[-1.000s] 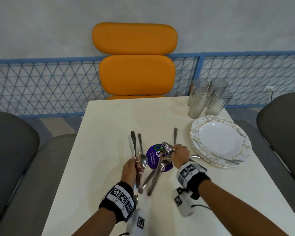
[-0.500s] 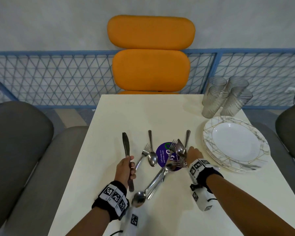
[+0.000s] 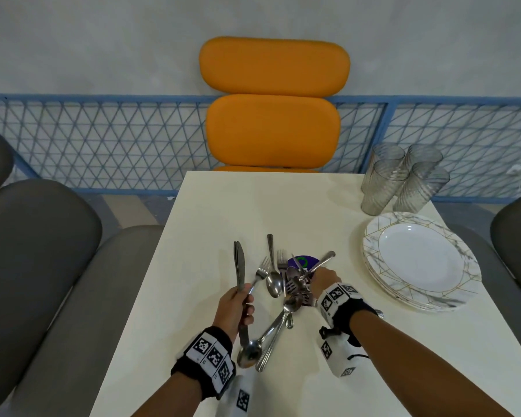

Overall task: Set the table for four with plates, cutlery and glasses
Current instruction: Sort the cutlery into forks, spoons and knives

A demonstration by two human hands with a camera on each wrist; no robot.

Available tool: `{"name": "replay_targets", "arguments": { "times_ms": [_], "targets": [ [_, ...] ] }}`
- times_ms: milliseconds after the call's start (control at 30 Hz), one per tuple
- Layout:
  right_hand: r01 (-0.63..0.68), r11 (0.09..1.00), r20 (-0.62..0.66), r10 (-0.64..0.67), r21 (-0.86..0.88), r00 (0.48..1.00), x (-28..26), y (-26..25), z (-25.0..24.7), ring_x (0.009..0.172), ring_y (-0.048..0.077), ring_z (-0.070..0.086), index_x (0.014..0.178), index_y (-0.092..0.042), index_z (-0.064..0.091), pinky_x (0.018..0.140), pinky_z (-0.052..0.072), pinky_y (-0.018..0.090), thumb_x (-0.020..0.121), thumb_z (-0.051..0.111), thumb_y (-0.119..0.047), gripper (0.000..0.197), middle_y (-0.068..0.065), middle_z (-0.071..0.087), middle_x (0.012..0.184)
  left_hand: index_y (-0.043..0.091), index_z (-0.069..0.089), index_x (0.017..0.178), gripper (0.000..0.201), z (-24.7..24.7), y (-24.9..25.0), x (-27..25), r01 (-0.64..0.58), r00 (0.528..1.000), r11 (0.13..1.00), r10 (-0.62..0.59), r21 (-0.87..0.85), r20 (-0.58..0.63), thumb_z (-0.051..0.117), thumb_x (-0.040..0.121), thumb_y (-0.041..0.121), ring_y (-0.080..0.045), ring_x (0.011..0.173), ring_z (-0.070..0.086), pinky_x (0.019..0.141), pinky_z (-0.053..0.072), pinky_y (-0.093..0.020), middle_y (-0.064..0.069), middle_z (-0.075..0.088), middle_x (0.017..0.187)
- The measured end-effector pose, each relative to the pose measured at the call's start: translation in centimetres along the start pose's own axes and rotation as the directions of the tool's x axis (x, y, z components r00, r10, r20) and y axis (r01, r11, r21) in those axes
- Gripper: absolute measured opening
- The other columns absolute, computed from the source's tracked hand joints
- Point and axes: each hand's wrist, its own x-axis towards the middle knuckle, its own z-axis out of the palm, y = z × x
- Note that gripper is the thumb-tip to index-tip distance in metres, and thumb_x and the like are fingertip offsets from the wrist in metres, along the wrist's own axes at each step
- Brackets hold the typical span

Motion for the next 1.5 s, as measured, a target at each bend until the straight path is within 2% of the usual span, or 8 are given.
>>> {"name": "replay_targets", "arguments": {
  "times_ms": [133, 367, 733, 900, 1000, 1100, 1300, 1500],
  "targets": [
    [0.103, 0.994, -0.001, -0.103, -0.048, 0.995, -0.5, -1.4, -0.3, 0.105, 0.029, 0.060, 0.134, 0.005, 0.033, 0.083, 0.048, 0.030, 0.092, 0.046, -0.015, 0.048, 0.019, 0.056, 0.122, 0.006, 0.054, 0.100, 0.015, -0.1, -0.1, 0.2, -0.002, 1.000, 1.000, 0.001, 0.020, 0.014, 0.040, 0.097, 0.008, -0.010, 0.045, 0.042, 0.035, 0.033, -0.018, -0.006, 0.050, 0.070],
    [0.319, 0.947, -0.110, -0.322, -0.048, 0.940, -1.4, -2.7, -1.7, 0.082, 0.025, 0.054, 0.100, -0.009, 0.049, 0.069, 0.039, 0.027, 0.089, 0.048, -0.015, 0.013, 0.013, 0.058, 0.106, 0.007, 0.050, 0.105, 0.018, 0.8, -0.7, 0.6, 0.023, 0.998, 0.999, -0.025, 0.032, 0.050, 0.035, 0.097, 0.002, -0.012, 0.048, 0.044, 0.036, 0.035, -0.019, -0.007, 0.053, 0.073],
    [0.355, 0.935, 0.278, -0.347, 0.021, 0.896, -3.7, -5.1, -2.1, 0.094, 0.025, 0.061, 0.113, 0.000, 0.061, 0.085, 0.049, 0.032, 0.088, 0.046, -0.008, 0.030, 0.015, 0.065, 0.107, 0.008, 0.052, 0.096, 0.021, 1.7, -0.6, 0.2, 0.071, 0.996, 0.997, -0.070, -0.009, 0.062, 0.032, 0.097, 0.001, -0.010, 0.041, 0.048, 0.036, 0.036, -0.020, -0.009, 0.055, 0.071],
    [0.303, 0.935, 0.299, -0.348, 0.186, 0.889, -4.6, -7.0, -2.2, 0.063, 0.021, 0.052, 0.057, -0.014, 0.056, 0.059, 0.041, 0.024, 0.083, 0.054, -0.004, 0.027, 0.005, 0.053, 0.061, 0.009, 0.055, 0.097, 0.020, 1.8, -0.8, -0.3, 0.069, 0.996, 0.995, -0.065, -0.066, 0.058, 0.035, 0.099, 0.008, -0.013, 0.048, 0.050, 0.040, 0.040, -0.021, -0.009, 0.056, 0.069],
    [0.260, 0.933, 0.185, -0.310, 0.250, 0.933, -4.5, -8.2, -1.8, 0.080, 0.028, 0.061, 0.081, 0.004, 0.069, 0.055, 0.040, 0.023, 0.084, 0.056, -0.011, 0.020, 0.019, 0.067, 0.083, 0.007, 0.056, 0.095, 0.023, 1.9, -0.9, -0.6, 0.023, 0.996, 0.998, -0.018, -0.057, 0.087, 0.033, 0.100, 0.009, -0.017, 0.055, 0.053, 0.047, 0.048, -0.024, -0.010, 0.056, 0.070],
    [0.211, 0.937, 0.101, -0.247, 0.278, 0.964, -3.9, -9.2, -1.2, 0.078, 0.022, 0.056, 0.076, 0.002, 0.062, 0.044, 0.030, 0.018, 0.087, 0.058, -0.020, 0.025, 0.009, 0.054, 0.066, 0.003, 0.056, 0.095, 0.024, 2.1, -0.3, -1.0, -0.003, 0.991, 0.998, 0.010, -0.055, 0.135, 0.033, 0.099, 0.008, -0.021, 0.059, 0.058, 0.053, 0.051, -0.027, -0.016, 0.058, 0.077],
    [0.221, 0.938, -0.018, -0.224, 0.266, 0.974, -4.0, -10.5, -0.8, 0.101, 0.030, 0.063, 0.105, 0.004, 0.061, 0.059, 0.040, 0.025, 0.086, 0.061, -0.028, 0.037, 0.018, 0.064, 0.099, 0.003, 0.058, 0.107, 0.030, 2.3, 0.5, -0.6, -0.046, 0.993, 0.999, 0.047, -0.015, 0.108, 0.032, 0.101, 0.018, -0.027, 0.075, 0.057, 0.061, 0.050, -0.033, -0.022, 0.059, 0.094],
    [0.176, 0.910, 0.031, -0.203, 0.375, 0.979, -4.1, -9.8, -1.3, 0.074, 0.024, 0.057, 0.097, 0.006, 0.067, 0.048, 0.036, 0.022, 0.083, 0.064, -0.030, 0.039, 0.011, 0.058, 0.074, 0.012, 0.060, 0.098, 0.032, 3.2, 1.0, -0.6, -0.155, 0.983, 0.983, 0.144, 0.097, 0.114, 0.030, 0.102, 0.020, -0.019, 0.061, 0.046, 0.052, 0.038, -0.026, -0.014, 0.051, 0.077]
  ]
}}
